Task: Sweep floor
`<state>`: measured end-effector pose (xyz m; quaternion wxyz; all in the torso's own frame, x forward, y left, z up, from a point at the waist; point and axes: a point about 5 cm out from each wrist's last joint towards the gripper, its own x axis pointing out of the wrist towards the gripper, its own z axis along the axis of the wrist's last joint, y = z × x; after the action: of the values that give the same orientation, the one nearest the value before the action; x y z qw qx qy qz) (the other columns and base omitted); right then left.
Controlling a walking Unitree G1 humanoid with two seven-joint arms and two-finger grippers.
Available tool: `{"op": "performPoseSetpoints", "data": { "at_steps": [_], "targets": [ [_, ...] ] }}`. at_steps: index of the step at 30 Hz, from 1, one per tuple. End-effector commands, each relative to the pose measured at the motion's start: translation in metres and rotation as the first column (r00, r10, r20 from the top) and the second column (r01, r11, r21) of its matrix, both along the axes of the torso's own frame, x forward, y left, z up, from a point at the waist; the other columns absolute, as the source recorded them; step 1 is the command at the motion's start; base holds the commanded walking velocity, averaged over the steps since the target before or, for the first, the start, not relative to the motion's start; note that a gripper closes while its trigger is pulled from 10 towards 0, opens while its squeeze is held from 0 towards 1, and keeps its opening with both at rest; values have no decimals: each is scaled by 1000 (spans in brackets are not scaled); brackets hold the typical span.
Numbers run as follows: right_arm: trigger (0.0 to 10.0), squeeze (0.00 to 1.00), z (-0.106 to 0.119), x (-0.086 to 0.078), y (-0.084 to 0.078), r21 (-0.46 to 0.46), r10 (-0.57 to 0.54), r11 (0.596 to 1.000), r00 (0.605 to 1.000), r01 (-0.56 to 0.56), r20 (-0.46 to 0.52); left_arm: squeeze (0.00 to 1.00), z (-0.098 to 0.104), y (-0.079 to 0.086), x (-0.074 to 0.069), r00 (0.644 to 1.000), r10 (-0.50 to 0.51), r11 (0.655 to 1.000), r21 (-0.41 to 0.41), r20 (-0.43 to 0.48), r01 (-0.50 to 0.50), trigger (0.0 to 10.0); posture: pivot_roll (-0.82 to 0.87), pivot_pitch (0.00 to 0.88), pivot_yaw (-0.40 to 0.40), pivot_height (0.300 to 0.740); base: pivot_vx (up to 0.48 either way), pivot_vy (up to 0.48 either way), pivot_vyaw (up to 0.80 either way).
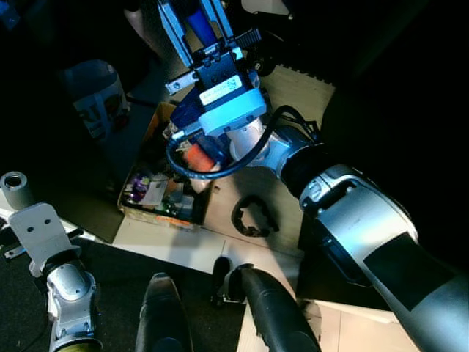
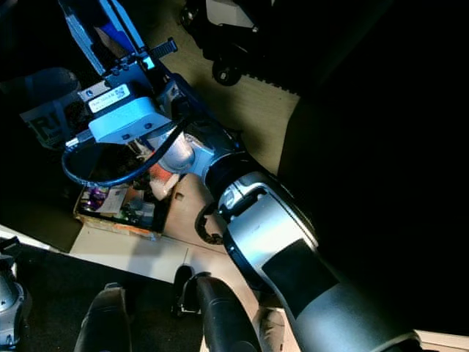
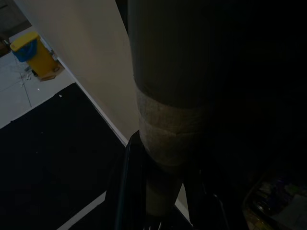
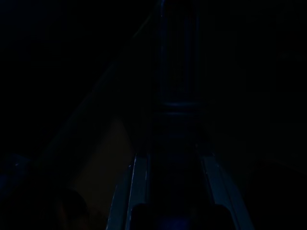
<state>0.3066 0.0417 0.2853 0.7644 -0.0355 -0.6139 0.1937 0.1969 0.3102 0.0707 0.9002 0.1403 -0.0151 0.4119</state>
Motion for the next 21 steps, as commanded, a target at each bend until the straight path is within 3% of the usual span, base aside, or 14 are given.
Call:
{"op": "performPoseSetpoints", "data": {
  "at_steps": [1, 6, 8, 10, 11, 13, 14, 15, 16, 17, 19, 21],
  "targets": [
    [10000, 0, -3, -26, 29, 29, 133, 991, 991, -133, 19, 0, -18, -8, -7, 998, 14, 998, -60, -56, -17, 10000, 127, 217, -305, 740, 0, 0, 0],
    [10000, 0, -3, -24, 29, 32, 118, 992, 993, -118, 15, 0, -19, -8, -7, 998, 16, 998, -60, -57, -19, 10000, 129, 216, -305, 740, 0, 0, 0],
    [10000, 0, 0, -18, 25, 48, 73, 996, 997, -73, 2, 0, -19, -8, -8, 998, 17, 998, -60, -56, -21, 10000, 129, 216, -306, 740, 0, 0, 0],
    [10000, 0, 10, -3, 14, 92, -39, 995, 998, 43, -46, 0, -20, -7, -8, 998, 18, 998, -64, -58, -22, 10000, 139, 203, -301, 740, 0, 0, 0],
    [10000, 0, 17, 12, 5, 116, -134, 982, 984, 148, -120, 0, -20, -7, -8, 998, 18, 998, -67, -62, -22, 10000, 139, 203, -301, 740, 0, 0, 0],
    [10000, 0, 33, 46, -25, 118, -350, 912, 894, 394, -281, 0, -20, -5, -7, 998, 18, 997, -77, -67, -23, 10000, 144, 188, -293, 740, 0, 0, 0],
    [10000, 0, 40, 58, -41, 128, -377, 884, 849, 449, -371, 0, -20, -3, -6, 998, 18, 997, -76, -67, -23, 10000, 147, 168, -277, 740, 0, 0, 0],
    [10000, 0, 40, 58, -41, 128, -377, 884, 849, 449, -371, 0, -20, -3, -6, 998, 18, 997, -76, -67, -23, 10000, 147, 168, -277, 740, 0, 0, 0],
    [10000, 0, 47, 74, -65, 140, -384, 850, 781, 507, -492, 0, -19, -1, -3, 998, 14, 996, -86, -64, -20, 10000, 146, 154, -264, 740, 0, 0, 0],
    [10000, 0, 52, 80, -78, 142, -394, 832, 752, 536, -529, 0, -19, 0, -1, 998, 14, 996, -87, -67, -20, 10000, 147, 145, -255, 740, 0, 0, 0],
    [10000, 0, 58, 86, -98, 154, -408, 805, 723, 574, -558, 0, -19, 1, 2, 997, 8, 996, -93, -76, -15, 10000, 144, 130, -237, 740, 0, 0, 0],
    [10000, 0, 60, 88, -103, 162, -406, 798, 717, 580, -567, 0, -20, 1, 3, 997, 5, 995, -95, -79, -13, 10000, 144, 130, -237, 740, 0, 0, 0]
  ]
}}
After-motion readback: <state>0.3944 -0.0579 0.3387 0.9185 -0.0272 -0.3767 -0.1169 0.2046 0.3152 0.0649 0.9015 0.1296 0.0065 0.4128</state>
